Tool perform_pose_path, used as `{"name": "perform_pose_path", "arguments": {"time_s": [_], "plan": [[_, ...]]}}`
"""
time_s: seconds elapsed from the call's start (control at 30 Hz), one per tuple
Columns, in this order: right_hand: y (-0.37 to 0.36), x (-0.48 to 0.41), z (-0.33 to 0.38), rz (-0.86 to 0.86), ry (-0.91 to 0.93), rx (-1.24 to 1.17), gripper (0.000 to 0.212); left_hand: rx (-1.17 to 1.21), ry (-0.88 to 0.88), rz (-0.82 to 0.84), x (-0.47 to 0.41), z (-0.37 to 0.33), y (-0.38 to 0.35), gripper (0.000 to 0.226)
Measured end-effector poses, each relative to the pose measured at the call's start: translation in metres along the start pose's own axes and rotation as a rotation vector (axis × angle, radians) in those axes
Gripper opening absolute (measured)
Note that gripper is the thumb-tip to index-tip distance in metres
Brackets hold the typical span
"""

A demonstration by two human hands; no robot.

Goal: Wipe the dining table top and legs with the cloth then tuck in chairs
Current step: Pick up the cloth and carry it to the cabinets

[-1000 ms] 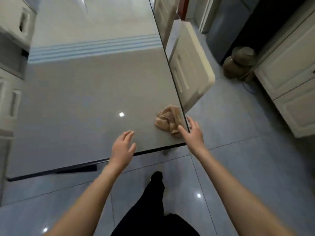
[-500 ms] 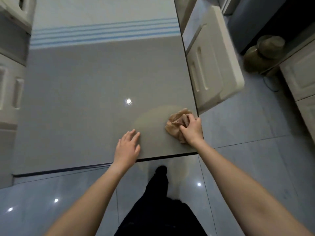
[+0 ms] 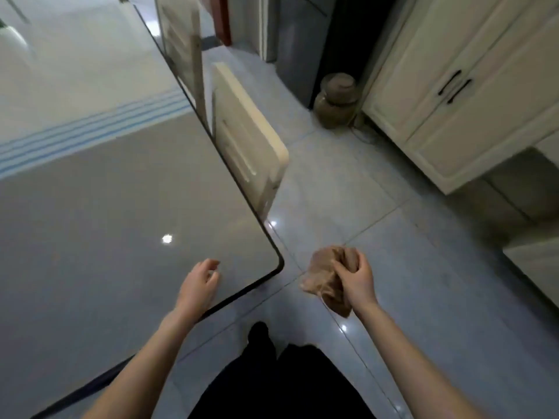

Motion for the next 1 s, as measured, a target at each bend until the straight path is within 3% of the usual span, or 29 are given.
{"name": "perform_pose_path", "arguments": {"time_s": [0.07, 0.2, 0.4, 0.6, 0.83, 1.0], "plan": [[0.054, 0.008, -0.028, -0.144, -0.100, -0.048, 0.039, 0.073, -0.054, 0.059, 0.004, -0.038, -0.023, 0.026], [0.152, 0.034, -0.104, -0.365, -0.290, -0.056, 0.023, 0.117, -0.088, 0.182, 0.021, -0.095, -0.077, 0.019], [0.236, 0.086, -0.202, -0.514, -0.474, -0.090, 0.017, 0.079, -0.067, 0.331, 0.046, -0.109, -0.153, 0.015], [0.260, 0.066, -0.210, -0.610, -0.568, -0.146, 0.030, 0.061, 0.015, 0.388, 0.050, -0.134, -0.175, 0.021], [0.277, -0.063, -0.168, -0.543, -0.516, -0.048, 0.024, 0.018, 0.102, 0.367, -0.017, -0.162, -0.210, 0.017], [0.304, -0.161, -0.140, -0.618, -0.520, -0.053, 0.017, 0.074, 0.150, 0.385, -0.096, -0.224, -0.252, 0.020]]}}
Point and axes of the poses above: each hand's wrist, its own x-axis away from the middle knuckle, its own y-axis out of the back of the hand, z = x × y, the point moved 7 cm from there along -x, towards the middle knuckle, and after that the axes turned 6 degrees about -z, right-handed, at the moved point
